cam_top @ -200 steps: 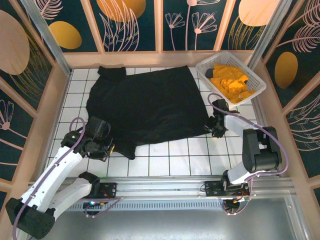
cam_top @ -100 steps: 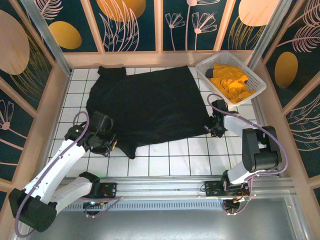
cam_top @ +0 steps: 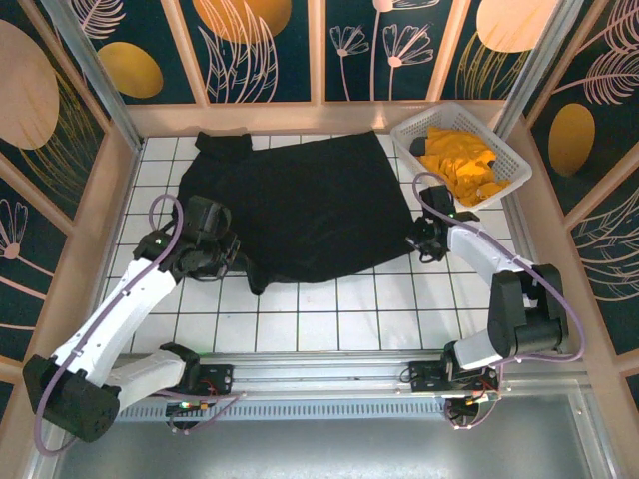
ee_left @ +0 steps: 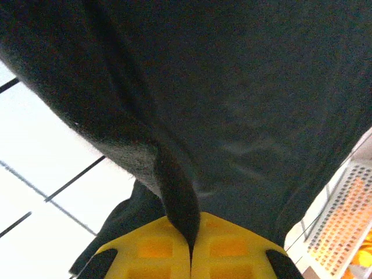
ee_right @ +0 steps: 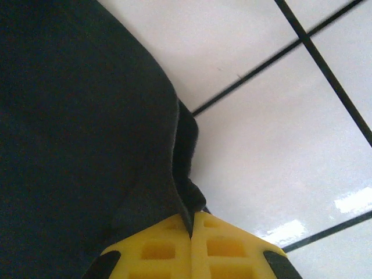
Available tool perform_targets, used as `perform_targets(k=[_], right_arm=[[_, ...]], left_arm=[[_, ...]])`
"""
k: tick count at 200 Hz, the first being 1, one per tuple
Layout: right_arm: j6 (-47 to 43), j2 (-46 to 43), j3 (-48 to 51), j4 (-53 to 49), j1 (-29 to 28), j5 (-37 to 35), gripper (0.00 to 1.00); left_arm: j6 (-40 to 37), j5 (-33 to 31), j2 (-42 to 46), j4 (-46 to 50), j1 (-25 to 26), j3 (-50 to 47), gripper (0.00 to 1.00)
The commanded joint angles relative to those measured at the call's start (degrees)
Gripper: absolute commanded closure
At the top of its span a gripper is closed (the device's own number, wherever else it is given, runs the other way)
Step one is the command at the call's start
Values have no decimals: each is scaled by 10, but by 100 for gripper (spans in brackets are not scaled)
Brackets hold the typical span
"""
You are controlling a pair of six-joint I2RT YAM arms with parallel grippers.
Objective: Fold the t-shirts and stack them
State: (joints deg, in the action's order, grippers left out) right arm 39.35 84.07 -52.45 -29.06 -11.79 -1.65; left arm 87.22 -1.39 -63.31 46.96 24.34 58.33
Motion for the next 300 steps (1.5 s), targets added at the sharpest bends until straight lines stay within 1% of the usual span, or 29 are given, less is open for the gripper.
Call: perform_targets(k=[1, 24, 58, 85, 123, 161, 237, 256, 264, 278, 300], right_arm=[[-5, 24, -42, -21, -4, -2, 100], [-6, 54, -81, -23, -4, 4, 100], [-6, 104, -146, -22, -5, 4, 100], [-11, 157, -211, -27, -8, 5, 100], [-16, 225, -298, -33, -9, 4, 100], [-36, 299, -376, -46, -10, 38, 100], [-51, 375, -453, -60, -10, 29, 100], [-46, 386, -473, -74, -11, 10, 100], [-41, 388, -481, -83, -11, -15, 100], [-33, 387, -489, -95, -11, -39, 100], [-29, 389, -492, -94, -11, -39, 100]], left_arm=[[-41, -58, -37, -20, -7, 36, 100], [-74, -67, -67, -41, -45, 43, 100], [-128, -89, -85, -81, -101, 55, 100], [-175, -103, -111, -90, -128, 78, 100], [-214, -121, -140, -102, -158, 89, 100], [-251, -142, -175, -108, -171, 101, 100], [-302, -158, -260, -122, -178, 130, 100], [-310, -162, -282, -117, -178, 142, 100], [-314, -162, -288, -118, -178, 144, 100], [-317, -163, -298, -119, -179, 147, 100], [-328, -170, -314, -122, -180, 150, 100]])
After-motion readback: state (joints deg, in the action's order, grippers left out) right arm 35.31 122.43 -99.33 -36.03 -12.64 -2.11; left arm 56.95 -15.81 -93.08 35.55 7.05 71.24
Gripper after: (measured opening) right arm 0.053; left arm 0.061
